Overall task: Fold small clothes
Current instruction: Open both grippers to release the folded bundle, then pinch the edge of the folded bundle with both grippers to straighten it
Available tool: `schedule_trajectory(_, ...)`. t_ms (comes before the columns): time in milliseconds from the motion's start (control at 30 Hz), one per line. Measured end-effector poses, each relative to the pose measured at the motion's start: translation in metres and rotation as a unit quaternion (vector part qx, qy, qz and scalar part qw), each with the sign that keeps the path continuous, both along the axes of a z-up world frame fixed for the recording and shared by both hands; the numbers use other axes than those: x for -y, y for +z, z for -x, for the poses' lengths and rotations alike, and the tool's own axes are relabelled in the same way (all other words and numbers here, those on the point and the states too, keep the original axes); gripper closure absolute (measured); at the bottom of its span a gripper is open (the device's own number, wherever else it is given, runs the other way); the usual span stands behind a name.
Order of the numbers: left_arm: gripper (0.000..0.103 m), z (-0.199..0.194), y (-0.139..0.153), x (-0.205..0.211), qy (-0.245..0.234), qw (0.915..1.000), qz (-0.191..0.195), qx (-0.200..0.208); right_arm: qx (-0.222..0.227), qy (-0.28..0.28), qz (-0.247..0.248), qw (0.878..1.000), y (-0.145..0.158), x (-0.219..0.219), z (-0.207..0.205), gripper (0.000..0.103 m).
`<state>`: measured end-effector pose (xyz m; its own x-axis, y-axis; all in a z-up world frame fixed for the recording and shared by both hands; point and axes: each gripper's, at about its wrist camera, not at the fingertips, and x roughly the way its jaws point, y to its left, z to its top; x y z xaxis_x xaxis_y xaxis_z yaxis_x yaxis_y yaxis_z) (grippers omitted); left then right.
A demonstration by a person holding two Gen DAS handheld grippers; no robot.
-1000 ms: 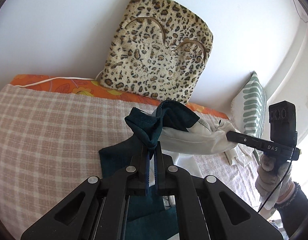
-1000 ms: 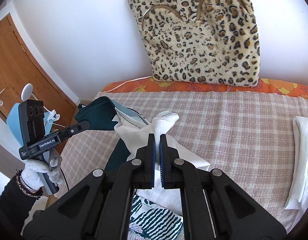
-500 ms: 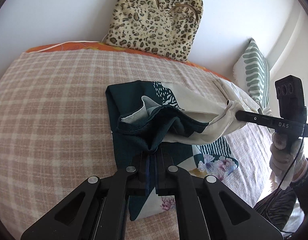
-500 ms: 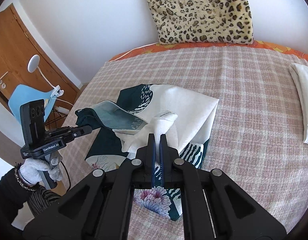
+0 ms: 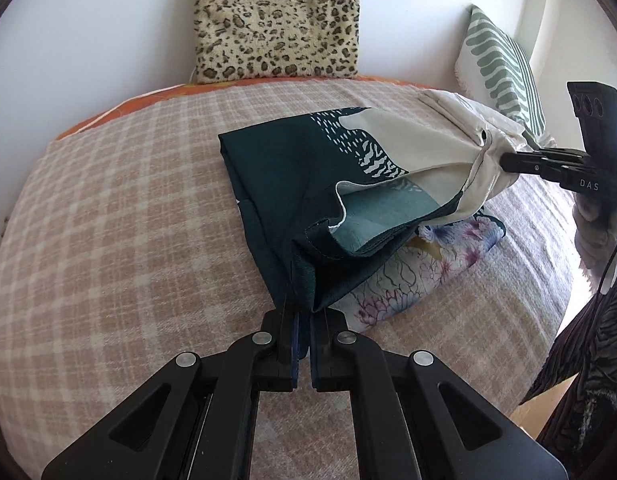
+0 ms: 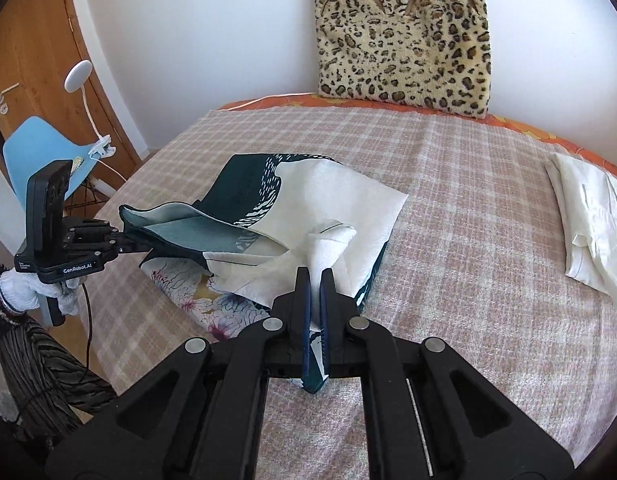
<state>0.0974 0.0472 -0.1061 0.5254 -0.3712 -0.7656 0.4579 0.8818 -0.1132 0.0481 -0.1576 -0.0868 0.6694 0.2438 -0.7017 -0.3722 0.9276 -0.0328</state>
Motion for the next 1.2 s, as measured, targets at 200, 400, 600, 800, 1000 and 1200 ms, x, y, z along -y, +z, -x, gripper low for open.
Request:
schedule_trajectory(200,0.095,0.020,-0.001,-0.015,-0.010,0.9986,-0.052,0.000,0.005,0.047,0.049,0.998,-0.001,-0.005,0.039,0.088)
schedule_trajectory(400,0.093,0.014,0.011,-0.047,0.058,0.9962,0.052,-0.039,-0.019,0.036,-0.049,0.998,0.010,0.016,0.046,0.088)
schedule_trajectory(600,0.076,0.003,0.005,-0.048,0.099,0.9647,0.215,-0.116,-0.062,-0.038,-0.062,0.995,-0.005,0.028,0.018,0.087)
schedule_trajectory(800,0.076,0.000,-0.018,-0.027,0.106,0.9561,0.215,-0.168,-0.121,-0.105,-0.142,0.977,-0.020,0.064,-0.001,0.087)
schedule_trajectory(1000,0.079,-0.002,-0.026,-0.033,0.117,0.9357,0.273,-0.191,-0.163,-0.091,-0.199,0.962,-0.035,0.067,0.002,0.087)
schedule_trajectory(1200,0.096,-0.001,-0.019,-0.027,0.111,0.9515,0.242,-0.154,-0.147,-0.091,-0.173,0.970,-0.035,0.054,0.001,0.093)
